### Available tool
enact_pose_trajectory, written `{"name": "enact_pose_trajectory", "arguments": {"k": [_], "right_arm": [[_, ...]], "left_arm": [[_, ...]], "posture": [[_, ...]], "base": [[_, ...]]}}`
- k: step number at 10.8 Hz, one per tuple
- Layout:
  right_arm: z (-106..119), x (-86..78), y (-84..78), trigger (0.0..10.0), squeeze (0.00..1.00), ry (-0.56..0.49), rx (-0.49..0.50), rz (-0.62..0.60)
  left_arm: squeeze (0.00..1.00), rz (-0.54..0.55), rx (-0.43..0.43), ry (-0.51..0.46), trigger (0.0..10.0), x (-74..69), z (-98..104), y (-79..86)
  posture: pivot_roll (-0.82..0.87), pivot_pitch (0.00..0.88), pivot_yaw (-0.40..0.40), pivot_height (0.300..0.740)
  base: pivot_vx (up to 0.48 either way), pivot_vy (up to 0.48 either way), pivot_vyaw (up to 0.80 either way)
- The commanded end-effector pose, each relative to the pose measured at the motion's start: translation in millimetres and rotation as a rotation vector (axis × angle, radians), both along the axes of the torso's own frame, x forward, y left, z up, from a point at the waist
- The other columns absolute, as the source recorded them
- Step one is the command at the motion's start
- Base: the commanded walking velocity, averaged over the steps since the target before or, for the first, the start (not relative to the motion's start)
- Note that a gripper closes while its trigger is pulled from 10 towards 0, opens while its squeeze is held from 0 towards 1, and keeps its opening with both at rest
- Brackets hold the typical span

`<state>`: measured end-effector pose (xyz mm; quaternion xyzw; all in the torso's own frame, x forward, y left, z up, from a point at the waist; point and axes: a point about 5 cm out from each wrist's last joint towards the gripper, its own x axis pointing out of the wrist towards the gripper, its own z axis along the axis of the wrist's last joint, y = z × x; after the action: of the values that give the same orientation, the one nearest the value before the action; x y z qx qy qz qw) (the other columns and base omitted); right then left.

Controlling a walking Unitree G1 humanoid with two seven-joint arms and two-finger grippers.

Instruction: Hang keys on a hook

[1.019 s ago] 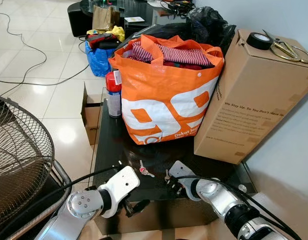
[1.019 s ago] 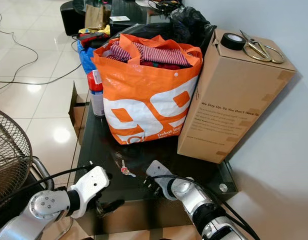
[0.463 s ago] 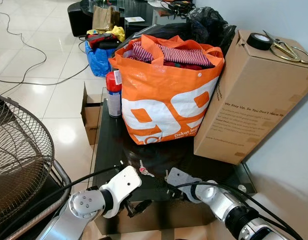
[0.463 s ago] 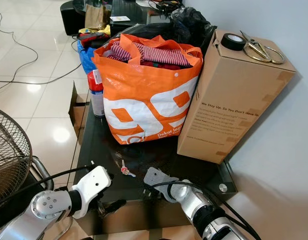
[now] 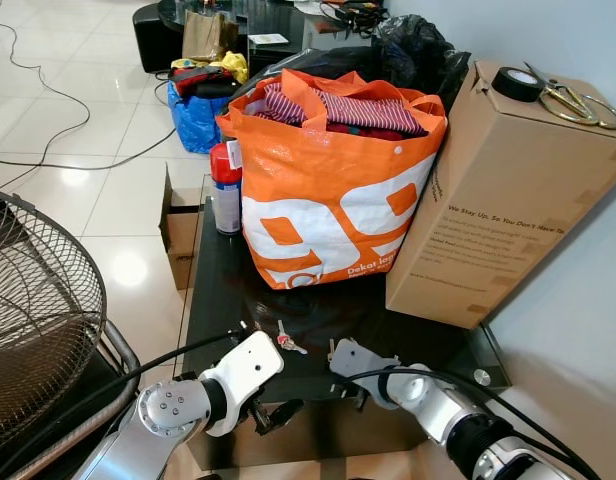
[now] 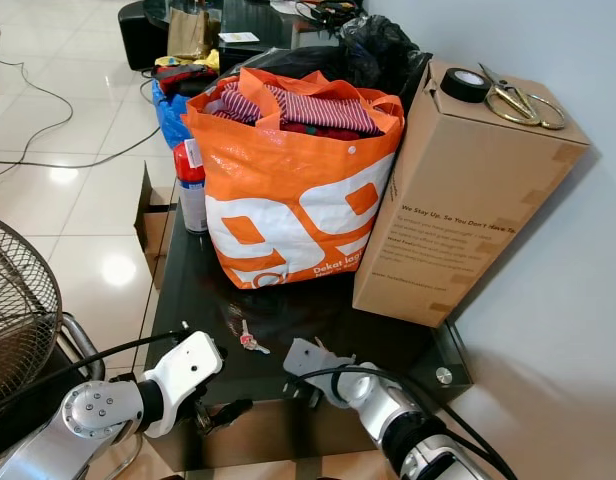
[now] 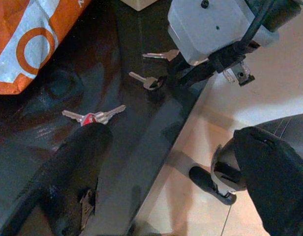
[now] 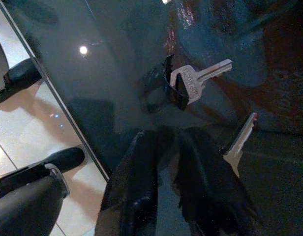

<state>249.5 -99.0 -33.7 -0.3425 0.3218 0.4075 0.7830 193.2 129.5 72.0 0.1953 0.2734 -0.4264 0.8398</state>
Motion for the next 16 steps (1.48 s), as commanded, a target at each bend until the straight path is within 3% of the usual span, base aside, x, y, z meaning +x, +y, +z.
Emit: {"name": "enact_pose_trajectory", "arguments": {"k": [1,6,7,10,14,16], "right_arm": [[1,2.5,-1.9,0.0,0.0,-0.014,-0.007,-0.004],[2,6.6,3.6,0.0,0.0,-0.066,0.005,-0.039],[13,14.0,5.0,10.0,1.0,-0.098,0.095,-0.057],[22,15.8,5.2,10.0,1.0,-0.133,0.159,-0.007],[14,4.9,25.0,10.0,1.0,-0.148,0.1,0.115],[14,7.6,27.1,10.0,1.0,-0.18,0.058,0.132]], "left_arm": [[0.0,-0.017,-0.009,-0.021,10.0,-0.1,6,-4.5],[0.0,-0.013,0.004,-0.015,10.0,-3.6,7,-0.8],[0.0,0.003,0.014,-0.024,10.0,-3.1,8,3.7],[0.0,-0.027,0.023,-0.019,10.0,-3.0,10,10.3],[0.0,-0.082,0.066,0.002,10.0,-6.0,18,24.8],[0.0,-0.089,0.072,0.013,10.0,-7.2,19,28.3]], "posture": [[-0.12,0.0,-0.13,0.74],[-0.1,0.0,-0.127,0.74],[-0.09,0.0,-0.118,0.74],[-0.1,0.0,-0.065,0.74],[-0.06,0.069,0.003,0.74],[-0.06,0.083,0.01,0.74]], "base": [[0.0,0.0,0.0],[0.0,0.0,0.0],[0.0,0.0,0.0],[0.0,0.0,0.0],[0.0,0.0,0.0],[0.0,0.0,0.0]]}}
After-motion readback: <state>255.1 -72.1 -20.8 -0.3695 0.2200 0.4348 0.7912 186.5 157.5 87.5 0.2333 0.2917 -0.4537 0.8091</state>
